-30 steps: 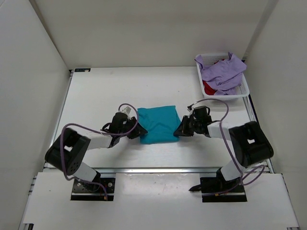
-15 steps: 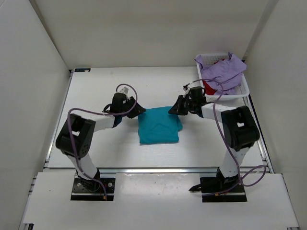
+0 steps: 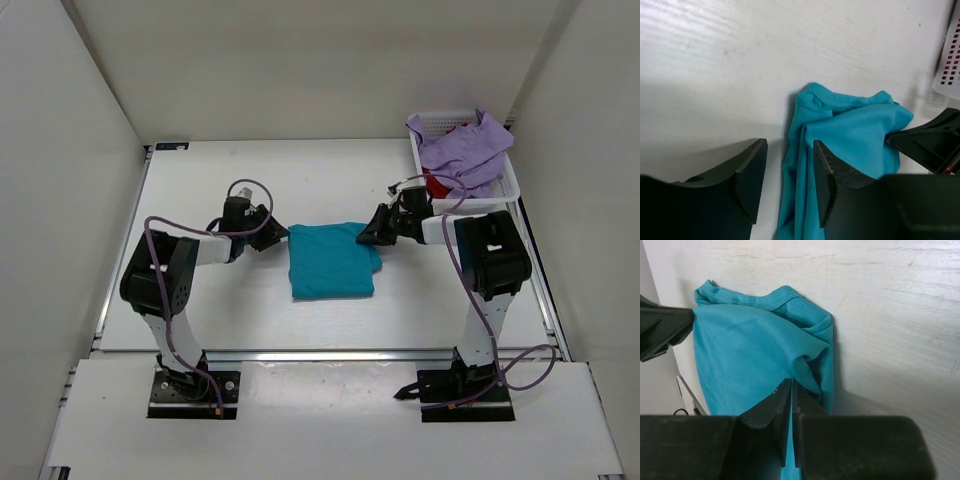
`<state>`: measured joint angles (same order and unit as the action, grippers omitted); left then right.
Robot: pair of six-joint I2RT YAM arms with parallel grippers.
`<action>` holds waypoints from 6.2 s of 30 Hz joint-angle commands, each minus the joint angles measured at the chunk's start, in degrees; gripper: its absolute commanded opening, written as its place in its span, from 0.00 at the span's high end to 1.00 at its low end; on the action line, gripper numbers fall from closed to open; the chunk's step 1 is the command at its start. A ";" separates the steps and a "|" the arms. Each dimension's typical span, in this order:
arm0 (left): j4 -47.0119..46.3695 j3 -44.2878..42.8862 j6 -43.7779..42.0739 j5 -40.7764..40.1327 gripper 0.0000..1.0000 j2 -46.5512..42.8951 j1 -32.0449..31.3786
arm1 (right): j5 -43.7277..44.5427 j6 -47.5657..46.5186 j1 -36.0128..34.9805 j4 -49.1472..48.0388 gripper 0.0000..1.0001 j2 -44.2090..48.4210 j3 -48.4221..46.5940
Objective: Fold and stack the t-shirts
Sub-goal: Smooth out wrinkles on the folded tshirt, then put the neatly folded tshirt into the corner of the board with the left arm, then grab crumpled tshirt from bin with the right arm
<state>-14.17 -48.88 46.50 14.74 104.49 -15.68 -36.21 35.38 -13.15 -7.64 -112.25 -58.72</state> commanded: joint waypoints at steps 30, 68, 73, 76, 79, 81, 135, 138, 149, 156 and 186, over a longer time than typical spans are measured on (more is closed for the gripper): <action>-2.79 -6.82 2.10 0.81 1.00 5.55 -11.76 | -5.01 3.21 2.59 -6.70 0.46 40.53 25.85; -18.42 -15.30 25.29 -3.66 1.00 18.74 41.79 | -12.04 1.45 -1.80 -10.46 0.48 27.26 24.27; -23.70 -9.65 30.92 -9.54 1.00 16.98 40.21 | -12.75 1.19 -2.85 -10.29 0.49 26.20 24.18; -22.49 -13.24 32.69 -13.77 0.98 17.68 38.80 | -11.79 0.66 -3.47 -8.80 0.47 26.73 23.83; -21.51 -18.51 33.57 -14.65 0.97 20.13 38.62 | -12.14 1.01 -3.55 -9.23 0.48 25.77 24.26; -20.81 -21.60 35.06 -14.65 0.96 21.72 38.80 | -13.01 0.48 -3.29 -9.67 0.48 24.53 23.91; -10.26 19.70 -5.98 -5.97 0.81 -24.61 -30.38 | 25.23 -11.21 29.14 22.41 0.68 4.59 -30.04; -10.78 19.44 -5.98 -3.50 0.80 -23.19 -30.11 | 24.69 -10.33 29.93 22.92 0.64 -2.51 -35.56; -11.75 20.76 -5.19 -2.17 0.77 -24.16 -28.18 | 21.97 -6.37 30.11 23.63 0.64 -16.15 -49.12; -12.63 20.85 -4.58 -1.29 0.77 -22.84 -28.00 | 19.95 -4.97 30.02 19.96 0.86 -16.34 -48.16; -9.04 17.94 1.22 3.36 0.77 -28.10 -18.61 | 7.40 -5.06 17.65 13.35 0.99 28.92 -38.04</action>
<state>-23.68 -30.39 46.41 16.97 80.90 -37.28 -20.95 28.97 8.08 9.80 -85.95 -92.92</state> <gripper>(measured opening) 0.233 0.030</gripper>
